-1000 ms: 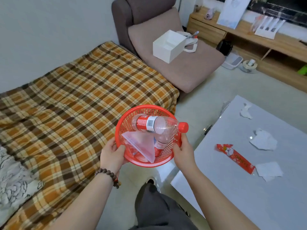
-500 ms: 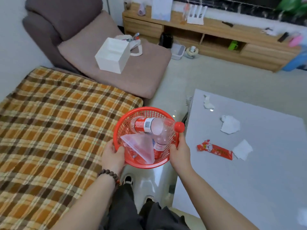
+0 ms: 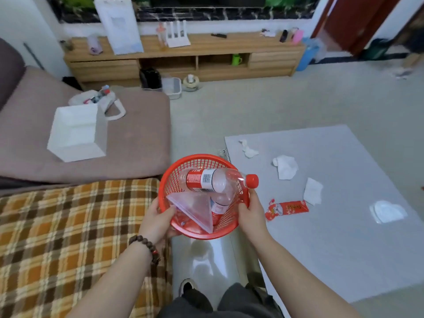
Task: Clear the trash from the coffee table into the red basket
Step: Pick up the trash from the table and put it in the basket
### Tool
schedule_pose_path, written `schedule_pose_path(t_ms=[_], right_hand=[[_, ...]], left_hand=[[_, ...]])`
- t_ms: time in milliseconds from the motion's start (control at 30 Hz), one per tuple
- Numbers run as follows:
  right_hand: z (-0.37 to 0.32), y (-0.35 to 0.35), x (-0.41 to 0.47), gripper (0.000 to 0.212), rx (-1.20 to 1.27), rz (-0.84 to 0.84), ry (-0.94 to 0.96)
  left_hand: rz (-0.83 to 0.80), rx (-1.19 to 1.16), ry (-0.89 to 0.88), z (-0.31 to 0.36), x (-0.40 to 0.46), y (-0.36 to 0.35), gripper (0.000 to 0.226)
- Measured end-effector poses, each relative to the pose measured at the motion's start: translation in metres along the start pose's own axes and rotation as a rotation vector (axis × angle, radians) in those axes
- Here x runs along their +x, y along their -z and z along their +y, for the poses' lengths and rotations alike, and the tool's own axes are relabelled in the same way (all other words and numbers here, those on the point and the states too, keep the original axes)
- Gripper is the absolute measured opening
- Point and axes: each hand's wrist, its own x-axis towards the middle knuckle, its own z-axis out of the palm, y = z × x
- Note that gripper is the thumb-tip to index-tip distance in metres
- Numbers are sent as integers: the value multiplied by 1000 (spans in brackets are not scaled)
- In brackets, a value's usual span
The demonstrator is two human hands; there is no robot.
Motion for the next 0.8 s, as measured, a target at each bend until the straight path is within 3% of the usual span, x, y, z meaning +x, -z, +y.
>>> schedule_pose_path(t_ms=[267, 400, 600, 800], right_hand=[[25, 9, 51, 44, 187, 86, -88], [56, 16, 93, 48, 242, 201, -233], [132, 46, 161, 61, 13, 356, -458], [199, 67, 192, 88, -299, 286, -710]], left_hand=[[-102, 146, 58, 28, 82, -46, 27], [-102, 211, 76, 40, 130, -80, 30], [-116, 421, 20, 75, 190, -129, 30], [-179, 652, -7, 109, 223, -176, 42]])
